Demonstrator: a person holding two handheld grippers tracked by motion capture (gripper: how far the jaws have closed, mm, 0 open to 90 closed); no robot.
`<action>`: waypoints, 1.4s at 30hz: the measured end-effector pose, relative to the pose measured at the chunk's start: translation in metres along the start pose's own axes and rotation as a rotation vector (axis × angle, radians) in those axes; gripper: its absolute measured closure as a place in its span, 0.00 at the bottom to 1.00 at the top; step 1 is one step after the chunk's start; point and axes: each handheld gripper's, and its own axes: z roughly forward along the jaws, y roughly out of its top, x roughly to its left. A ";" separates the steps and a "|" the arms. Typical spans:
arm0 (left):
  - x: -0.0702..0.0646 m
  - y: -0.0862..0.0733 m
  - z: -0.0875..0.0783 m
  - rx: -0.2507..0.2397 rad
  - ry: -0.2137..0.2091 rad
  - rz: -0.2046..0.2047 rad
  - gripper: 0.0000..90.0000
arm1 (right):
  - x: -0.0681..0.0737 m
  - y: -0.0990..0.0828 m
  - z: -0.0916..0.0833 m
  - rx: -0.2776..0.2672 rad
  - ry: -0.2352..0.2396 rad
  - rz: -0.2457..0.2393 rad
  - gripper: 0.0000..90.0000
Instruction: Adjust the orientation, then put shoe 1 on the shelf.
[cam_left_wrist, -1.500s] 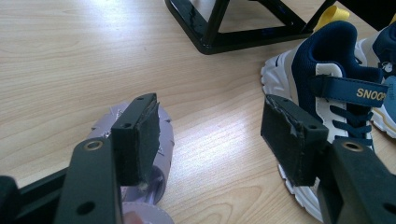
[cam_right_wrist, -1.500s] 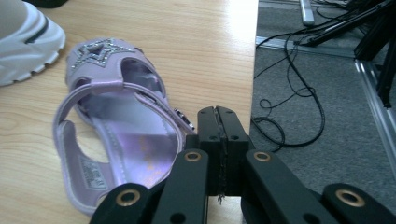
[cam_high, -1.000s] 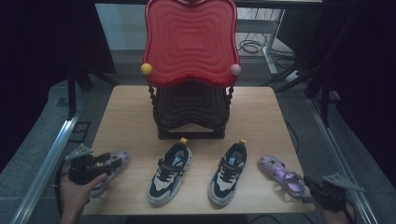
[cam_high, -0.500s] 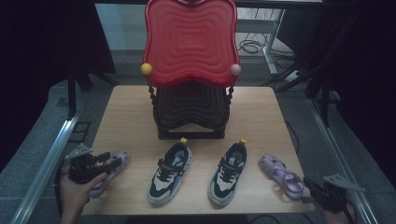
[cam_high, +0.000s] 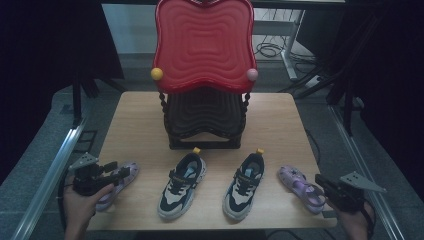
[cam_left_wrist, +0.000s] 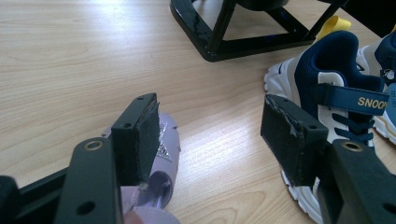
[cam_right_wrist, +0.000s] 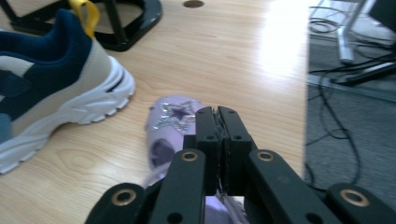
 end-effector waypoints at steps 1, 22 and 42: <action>0.000 0.000 -0.001 -0.001 0.001 -0.001 0.42 | 0.001 -0.001 0.002 0.001 0.008 0.004 0.93; 0.008 -0.014 -0.047 -0.042 -0.052 0.002 0.42 | 0.005 -0.013 0.006 -0.006 0.093 0.099 0.57; 0.017 -0.058 -0.031 0.121 0.008 -0.012 0.69 | 0.002 -0.020 0.008 0.005 0.058 0.164 0.56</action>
